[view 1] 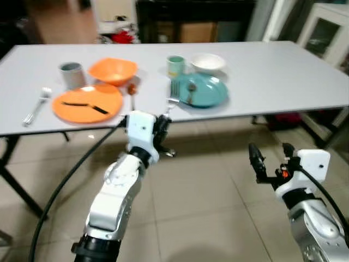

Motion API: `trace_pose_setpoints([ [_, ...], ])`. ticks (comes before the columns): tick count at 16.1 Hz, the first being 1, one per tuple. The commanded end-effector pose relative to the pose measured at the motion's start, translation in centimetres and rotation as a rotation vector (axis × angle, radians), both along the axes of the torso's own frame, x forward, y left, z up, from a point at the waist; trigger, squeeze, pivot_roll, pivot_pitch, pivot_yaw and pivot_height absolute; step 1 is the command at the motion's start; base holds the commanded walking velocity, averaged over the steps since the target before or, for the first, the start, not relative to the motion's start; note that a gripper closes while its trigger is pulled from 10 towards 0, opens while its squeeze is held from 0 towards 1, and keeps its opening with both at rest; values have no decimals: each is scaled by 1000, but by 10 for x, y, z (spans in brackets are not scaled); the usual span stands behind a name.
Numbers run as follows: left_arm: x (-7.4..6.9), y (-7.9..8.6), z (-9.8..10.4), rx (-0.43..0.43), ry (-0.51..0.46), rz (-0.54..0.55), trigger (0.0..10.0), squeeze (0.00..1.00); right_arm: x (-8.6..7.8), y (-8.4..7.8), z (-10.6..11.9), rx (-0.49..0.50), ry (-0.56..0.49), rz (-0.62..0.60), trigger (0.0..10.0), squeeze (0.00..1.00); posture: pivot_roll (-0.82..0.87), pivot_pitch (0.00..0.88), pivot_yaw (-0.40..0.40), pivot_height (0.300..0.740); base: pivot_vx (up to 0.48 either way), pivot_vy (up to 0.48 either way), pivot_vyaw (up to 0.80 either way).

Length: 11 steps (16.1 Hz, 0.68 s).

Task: Setting the table

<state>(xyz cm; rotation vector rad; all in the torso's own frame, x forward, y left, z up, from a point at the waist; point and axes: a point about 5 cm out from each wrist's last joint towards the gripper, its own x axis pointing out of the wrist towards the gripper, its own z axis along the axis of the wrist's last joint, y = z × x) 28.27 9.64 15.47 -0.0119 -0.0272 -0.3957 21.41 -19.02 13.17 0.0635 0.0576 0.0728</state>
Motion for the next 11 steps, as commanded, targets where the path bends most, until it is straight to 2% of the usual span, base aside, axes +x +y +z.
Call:
trace_pose_setpoints([
  [1,2,10,3,9,-10,34,10000,0,3,6,3,12,-13,24,10000,0,-28,0,-51,740,352,0,0],
  [11,2,10,3,8,-15,28,10000,0,3,7,3,9,-17,35,10000,0,-25,0,-54,740,355,0,0],
])
